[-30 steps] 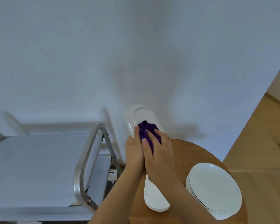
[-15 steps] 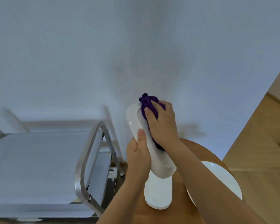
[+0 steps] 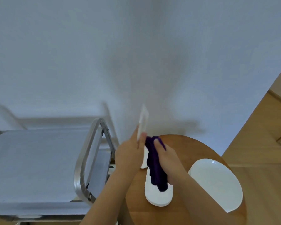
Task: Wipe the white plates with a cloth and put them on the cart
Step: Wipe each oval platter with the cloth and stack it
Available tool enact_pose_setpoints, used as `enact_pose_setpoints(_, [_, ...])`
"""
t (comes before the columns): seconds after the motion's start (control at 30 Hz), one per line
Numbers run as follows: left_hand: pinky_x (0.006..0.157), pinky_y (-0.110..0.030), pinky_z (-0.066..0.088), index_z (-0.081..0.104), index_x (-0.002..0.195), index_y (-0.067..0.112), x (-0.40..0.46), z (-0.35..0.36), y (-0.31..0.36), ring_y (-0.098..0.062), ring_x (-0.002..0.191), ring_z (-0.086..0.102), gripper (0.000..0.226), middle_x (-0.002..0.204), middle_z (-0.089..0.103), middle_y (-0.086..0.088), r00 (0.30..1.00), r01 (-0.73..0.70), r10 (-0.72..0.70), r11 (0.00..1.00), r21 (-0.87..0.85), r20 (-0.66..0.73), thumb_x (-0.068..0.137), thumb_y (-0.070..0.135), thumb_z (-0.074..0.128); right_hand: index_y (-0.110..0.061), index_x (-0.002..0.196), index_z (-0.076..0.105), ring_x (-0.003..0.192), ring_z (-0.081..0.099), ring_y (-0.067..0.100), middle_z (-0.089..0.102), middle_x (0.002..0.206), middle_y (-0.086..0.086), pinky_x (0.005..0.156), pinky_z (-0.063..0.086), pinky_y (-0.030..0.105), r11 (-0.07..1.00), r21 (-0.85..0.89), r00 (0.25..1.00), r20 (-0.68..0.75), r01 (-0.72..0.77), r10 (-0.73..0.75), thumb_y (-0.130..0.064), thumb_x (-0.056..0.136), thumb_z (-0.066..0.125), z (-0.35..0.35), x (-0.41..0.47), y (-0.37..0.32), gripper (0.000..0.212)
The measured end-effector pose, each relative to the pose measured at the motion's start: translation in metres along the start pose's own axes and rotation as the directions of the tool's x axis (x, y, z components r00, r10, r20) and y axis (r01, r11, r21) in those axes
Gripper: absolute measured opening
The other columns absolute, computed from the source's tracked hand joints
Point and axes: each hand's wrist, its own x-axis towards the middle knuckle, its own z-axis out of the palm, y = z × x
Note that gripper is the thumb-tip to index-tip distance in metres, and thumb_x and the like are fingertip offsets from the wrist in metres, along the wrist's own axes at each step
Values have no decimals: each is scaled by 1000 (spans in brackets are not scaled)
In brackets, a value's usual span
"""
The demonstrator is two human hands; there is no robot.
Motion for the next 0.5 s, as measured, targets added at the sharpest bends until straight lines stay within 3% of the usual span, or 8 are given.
enact_pose_setpoints(0.07, [62, -24, 46, 8, 152, 31, -10, 12, -6, -16, 84, 59, 52, 121, 57, 1, 986, -149, 122, 952, 268, 116, 101, 37, 18, -17, 106, 61, 75, 68, 28, 69, 93, 15, 60, 55, 35, 966, 250, 997, -11, -66, 71, -65, 78, 57, -4, 5, -5, 56])
enact_pose_setpoints(0.1, [75, -26, 47, 4, 152, 33, -15, 19, -6, -17, 103, 57, 54, 138, 48, 1, 975, -177, 133, 948, 265, 176, 102, 35, 22, -18, 110, 61, 84, 68, 29, 69, 100, 14, 65, 56, 37, 948, 310, 997, -14, -72, 80, -70, 64, 64, -7, 9, -8, 69])
enact_pose_setpoints(0.17, [99, -29, 39, 17, 151, 30, -23, 23, -5, -19, 127, 46, 52, 148, 40, -1, 954, -248, 201, 945, 214, 221, 102, 34, 31, -19, 112, 60, 92, 68, 31, 70, 103, 13, 67, 56, 38, 940, 336, 998, -13, -59, 67, -66, 48, 75, -16, 13, -12, 81])
enact_pose_setpoints(0.23, [107, -34, 35, 32, 148, 25, -23, 23, -4, -22, 131, 45, 51, 145, 45, -6, 937, -330, 273, 893, 306, 216, 99, 41, 28, -15, 111, 61, 85, 69, 29, 71, 97, 13, 66, 55, 38, 941, 338, 999, -14, -32, 39, -44, 60, 81, -25, 14, -12, 62])
enact_pose_setpoints(0.33, [117, -45, -4, 17, 150, 37, -25, 18, -11, -15, 146, 13, 74, 157, 25, 5, 915, -344, 229, 873, 346, 333, 84, 68, 8, -7, 106, 59, 71, 64, 28, 66, 85, 15, 58, 52, 35, 928, 368, 998, -11, -56, 65, -16, 75, 64, -33, 14, -8, 32])
enact_pose_setpoints(0.37, [115, -48, -9, 20, 149, 37, -26, 15, -15, -15, 147, 10, 81, 156, 26, 7, 937, -299, 219, 906, 299, 272, 80, 76, 8, -8, 102, 59, 73, 62, 29, 64, 86, 15, 61, 51, 38, 919, 391, 997, -26, -55, 71, -13, 77, 60, -36, 15, -6, 26])
enact_pose_setpoints(0.43, [114, -55, 3, 37, 145, 28, -27, 4, -24, -25, 144, 24, 82, 149, 39, 1, 987, -160, 161, 970, 183, 11, 81, 78, 23, -10, 97, 57, 80, 59, 31, 63, 89, 14, 75, 50, 47, 895, 446, 997, -53, -31, 61, -10, 78, 58, -45, 16, -6, 19])
enact_pose_setpoints(0.5, [114, -56, 22, 35, 146, 23, -24, -5, -33, -29, 138, 34, 73, 147, 42, -5, 975, 134, -147, 987, -85, -168, 87, 65, 43, -11, 97, 58, 79, 64, 28, 68, 86, 11, 78, 51, 46, 871, 490, 998, -35, -35, 60, -11, 79, 59, -55, 15, -8, 19])
